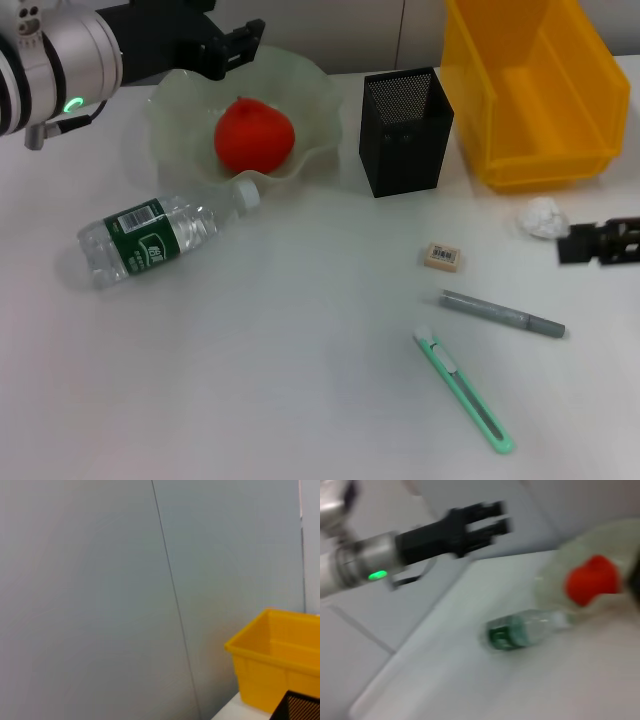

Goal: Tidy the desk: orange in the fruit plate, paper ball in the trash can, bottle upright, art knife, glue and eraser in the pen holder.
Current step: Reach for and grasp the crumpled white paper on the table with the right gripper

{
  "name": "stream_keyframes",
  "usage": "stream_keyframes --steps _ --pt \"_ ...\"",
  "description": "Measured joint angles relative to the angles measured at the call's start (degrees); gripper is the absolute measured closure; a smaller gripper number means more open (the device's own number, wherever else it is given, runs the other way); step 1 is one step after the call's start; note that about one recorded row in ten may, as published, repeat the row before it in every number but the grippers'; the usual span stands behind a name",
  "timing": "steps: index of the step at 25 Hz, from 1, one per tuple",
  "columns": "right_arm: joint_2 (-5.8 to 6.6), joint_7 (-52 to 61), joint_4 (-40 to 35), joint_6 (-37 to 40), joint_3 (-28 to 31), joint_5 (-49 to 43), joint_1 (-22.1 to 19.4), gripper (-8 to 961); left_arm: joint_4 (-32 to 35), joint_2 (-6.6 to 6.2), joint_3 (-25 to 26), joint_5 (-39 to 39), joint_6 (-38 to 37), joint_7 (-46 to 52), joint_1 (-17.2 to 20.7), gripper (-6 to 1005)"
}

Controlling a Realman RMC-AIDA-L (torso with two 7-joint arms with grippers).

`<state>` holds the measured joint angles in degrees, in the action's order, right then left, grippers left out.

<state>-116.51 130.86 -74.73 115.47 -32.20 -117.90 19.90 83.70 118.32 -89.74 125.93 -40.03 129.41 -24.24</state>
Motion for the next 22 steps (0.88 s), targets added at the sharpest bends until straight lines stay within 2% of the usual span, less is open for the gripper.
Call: stream_keyframes --steps 1,2,6,12,16,22 --pt "0.41 1.82 -0.67 -0.08 0.53 -1.36 0.58 192 -0.18 0.00 0.40 -1.19 -0.45 -0.74 0.00 425" --pt "1.41 5.30 -1.84 -0.41 1.35 -6.72 2.41 193 -0.37 0.00 1.75 -3.80 -1.96 -2.44 0.00 425" --pt "2.72 8.74 -2.03 -0.87 1.47 -14.30 5.45 195 -1.01 -0.01 4.08 -8.12 -4.30 -4.83 -0.01 426" --pt "5.17 12.30 1.65 -0.87 0.12 -26.89 12.90 198 -3.92 0.05 7.79 -15.16 -9.23 -10.01 -0.02 427" --pt "6.22 12.81 4.96 -1.56 -1.18 -33.88 17.57 200 -5.58 0.13 8.31 -16.14 -9.52 -12.48 0.04 426" --pt "6.81 13.00 10.84 -8.16 -4.94 -43.29 23.27 206 -6.46 0.22 8.16 -16.25 -9.51 -13.88 -0.14 426"
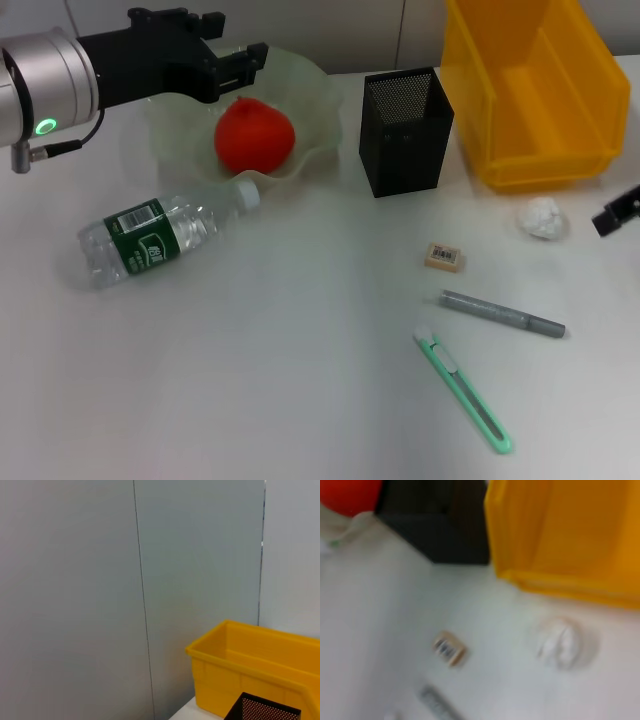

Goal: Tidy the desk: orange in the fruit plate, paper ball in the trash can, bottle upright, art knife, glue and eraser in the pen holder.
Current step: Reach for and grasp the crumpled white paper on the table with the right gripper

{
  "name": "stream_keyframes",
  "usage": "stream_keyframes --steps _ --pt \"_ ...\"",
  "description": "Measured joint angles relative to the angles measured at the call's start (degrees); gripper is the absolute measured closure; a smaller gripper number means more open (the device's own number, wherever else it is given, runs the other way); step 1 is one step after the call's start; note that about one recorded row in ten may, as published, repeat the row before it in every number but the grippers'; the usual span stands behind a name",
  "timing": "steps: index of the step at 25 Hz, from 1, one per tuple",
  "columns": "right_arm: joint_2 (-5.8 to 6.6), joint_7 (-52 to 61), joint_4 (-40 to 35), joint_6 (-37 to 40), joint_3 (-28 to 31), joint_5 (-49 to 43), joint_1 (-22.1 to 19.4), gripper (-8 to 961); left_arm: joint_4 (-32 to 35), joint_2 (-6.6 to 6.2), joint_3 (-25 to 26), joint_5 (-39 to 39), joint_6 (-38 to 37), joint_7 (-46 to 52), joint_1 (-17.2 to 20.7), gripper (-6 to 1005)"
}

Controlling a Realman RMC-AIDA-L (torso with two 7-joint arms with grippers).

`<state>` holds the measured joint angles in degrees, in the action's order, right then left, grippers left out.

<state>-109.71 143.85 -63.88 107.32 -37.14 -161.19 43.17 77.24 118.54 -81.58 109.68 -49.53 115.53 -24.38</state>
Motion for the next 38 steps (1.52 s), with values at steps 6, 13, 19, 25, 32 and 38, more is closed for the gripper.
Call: stream_keyframes --steps 6,13,19,25,32,38 --pt "0.56 -0.20 6.68 -9.04 -3.09 -1.36 2.34 216 -0.71 0.06 -0.25 -1.94 0.38 -3.45 -0.30 427" --pt "1.47 -1.40 15.13 -16.39 -3.97 -1.31 4.21 229 -3.57 -0.09 0.38 -4.20 0.62 -3.92 -1.74 426" --pt "1.41 -2.36 17.39 -19.65 -3.99 -1.23 5.01 239 -4.65 -0.04 0.37 -4.32 0.99 -4.77 -2.10 426" --pt "1.45 -3.45 20.26 -21.74 -3.99 -1.36 5.68 250 -4.81 0.01 0.34 -4.40 1.02 -5.23 -2.16 426" --pt "1.41 -3.58 22.26 -23.82 -5.47 -1.40 5.82 262 -5.40 0.03 0.43 -4.48 1.02 -5.33 -2.24 426" --pt "1.20 -3.79 22.88 -25.25 -6.17 -1.19 5.68 273 -5.67 0.03 0.29 -4.48 1.02 -5.38 -2.27 426"
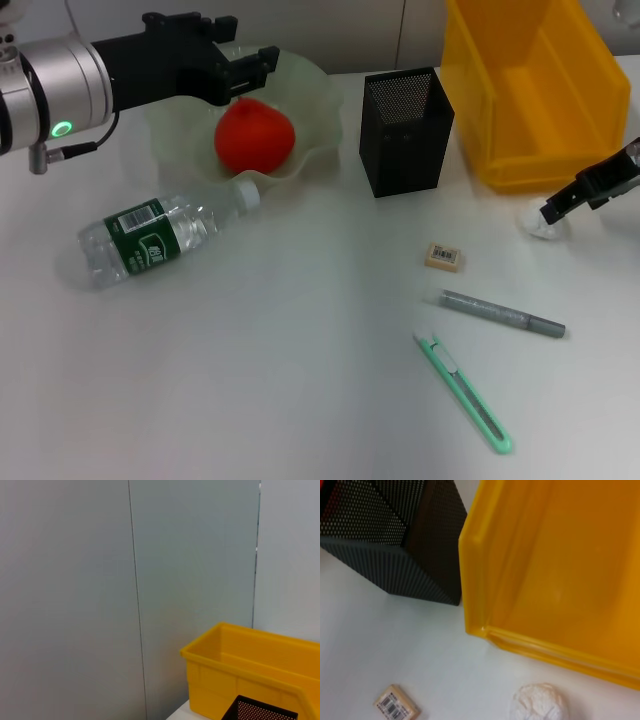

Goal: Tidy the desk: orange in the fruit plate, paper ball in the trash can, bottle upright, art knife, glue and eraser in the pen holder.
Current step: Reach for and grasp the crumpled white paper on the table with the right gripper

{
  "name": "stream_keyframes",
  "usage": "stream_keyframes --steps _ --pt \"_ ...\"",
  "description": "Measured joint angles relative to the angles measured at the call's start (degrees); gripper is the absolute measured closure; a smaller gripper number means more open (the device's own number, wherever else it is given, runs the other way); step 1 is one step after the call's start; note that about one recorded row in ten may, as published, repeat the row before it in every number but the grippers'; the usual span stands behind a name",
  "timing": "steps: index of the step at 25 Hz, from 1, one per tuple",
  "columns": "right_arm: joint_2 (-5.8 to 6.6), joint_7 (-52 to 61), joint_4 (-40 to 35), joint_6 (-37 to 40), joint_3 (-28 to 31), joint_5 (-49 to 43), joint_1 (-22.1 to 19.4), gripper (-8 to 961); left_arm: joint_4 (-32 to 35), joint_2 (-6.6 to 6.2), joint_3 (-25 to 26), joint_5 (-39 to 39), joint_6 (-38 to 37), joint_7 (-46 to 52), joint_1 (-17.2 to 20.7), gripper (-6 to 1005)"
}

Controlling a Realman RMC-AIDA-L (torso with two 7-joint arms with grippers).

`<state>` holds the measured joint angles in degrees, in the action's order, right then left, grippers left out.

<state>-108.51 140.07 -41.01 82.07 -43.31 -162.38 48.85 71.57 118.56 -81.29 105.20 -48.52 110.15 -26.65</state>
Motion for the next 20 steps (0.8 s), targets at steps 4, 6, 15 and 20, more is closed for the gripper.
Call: stream_keyframes --steps 4,6,15,20 --pt "-0.08 -0.73 0.75 -0.72 -0.02 0.00 0.12 280 -0.30 0.00 0.02 0.00 0.00 -0.01 0.01 426" --pt "-0.13 -1.11 0.86 -1.14 -0.02 0.01 0.15 284 -0.47 0.00 0.11 0.00 0.00 -0.02 0.01 426" --pt "-0.21 -2.25 2.10 -3.09 -0.01 0.06 0.27 299 -0.55 0.00 0.16 -0.07 0.00 -0.03 0.02 426" --pt "-0.28 -2.74 2.45 -3.43 0.01 0.05 0.28 308 -0.57 0.00 0.17 -0.09 0.00 -0.03 0.02 426"
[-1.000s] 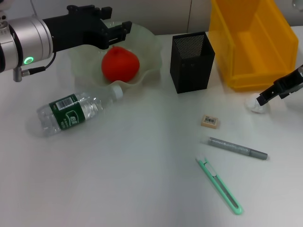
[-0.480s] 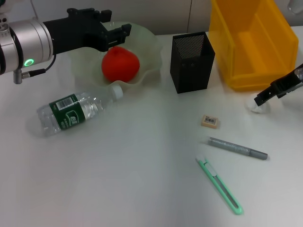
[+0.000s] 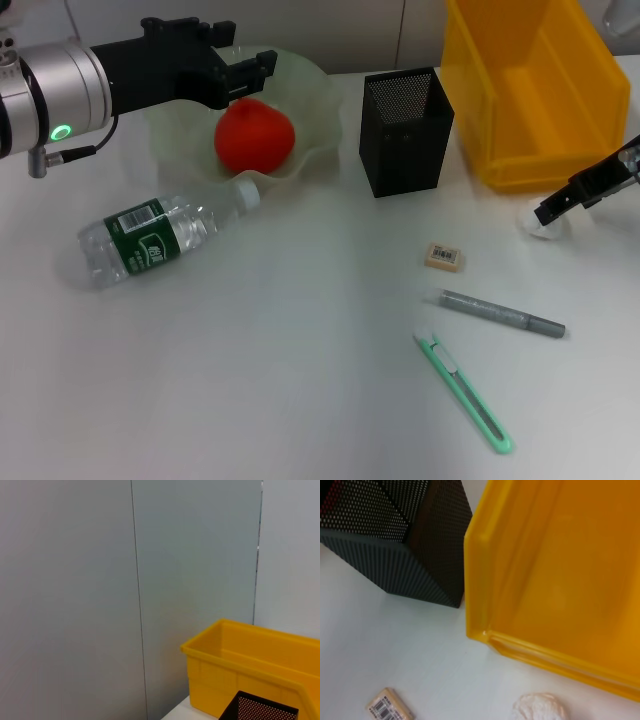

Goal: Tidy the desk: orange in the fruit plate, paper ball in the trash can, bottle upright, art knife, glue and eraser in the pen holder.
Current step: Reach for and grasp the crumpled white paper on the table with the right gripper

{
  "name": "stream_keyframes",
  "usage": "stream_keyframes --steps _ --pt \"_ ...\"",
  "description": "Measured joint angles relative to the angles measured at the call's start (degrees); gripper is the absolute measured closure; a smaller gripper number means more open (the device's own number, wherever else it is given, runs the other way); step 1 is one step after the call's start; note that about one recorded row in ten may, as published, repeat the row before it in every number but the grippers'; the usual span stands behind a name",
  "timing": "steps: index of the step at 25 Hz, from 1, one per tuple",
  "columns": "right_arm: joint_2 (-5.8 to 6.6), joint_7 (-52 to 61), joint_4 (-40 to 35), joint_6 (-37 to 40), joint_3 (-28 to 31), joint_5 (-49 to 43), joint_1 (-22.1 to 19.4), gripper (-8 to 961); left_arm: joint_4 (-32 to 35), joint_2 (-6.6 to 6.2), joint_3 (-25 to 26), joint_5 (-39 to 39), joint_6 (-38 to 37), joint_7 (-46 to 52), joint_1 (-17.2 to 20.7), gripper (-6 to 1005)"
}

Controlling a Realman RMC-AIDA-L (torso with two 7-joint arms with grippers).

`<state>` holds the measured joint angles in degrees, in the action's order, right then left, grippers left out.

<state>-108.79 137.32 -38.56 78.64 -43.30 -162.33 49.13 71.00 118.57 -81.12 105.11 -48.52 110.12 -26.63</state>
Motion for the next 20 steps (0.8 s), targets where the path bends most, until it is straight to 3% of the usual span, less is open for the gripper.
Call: stream_keyframes --steps 20 --pt "-0.11 -1.38 0.77 0.23 -0.03 1.16 -0.12 365 -0.38 0.00 0.00 -0.01 -0.09 0.00 0.03 426"
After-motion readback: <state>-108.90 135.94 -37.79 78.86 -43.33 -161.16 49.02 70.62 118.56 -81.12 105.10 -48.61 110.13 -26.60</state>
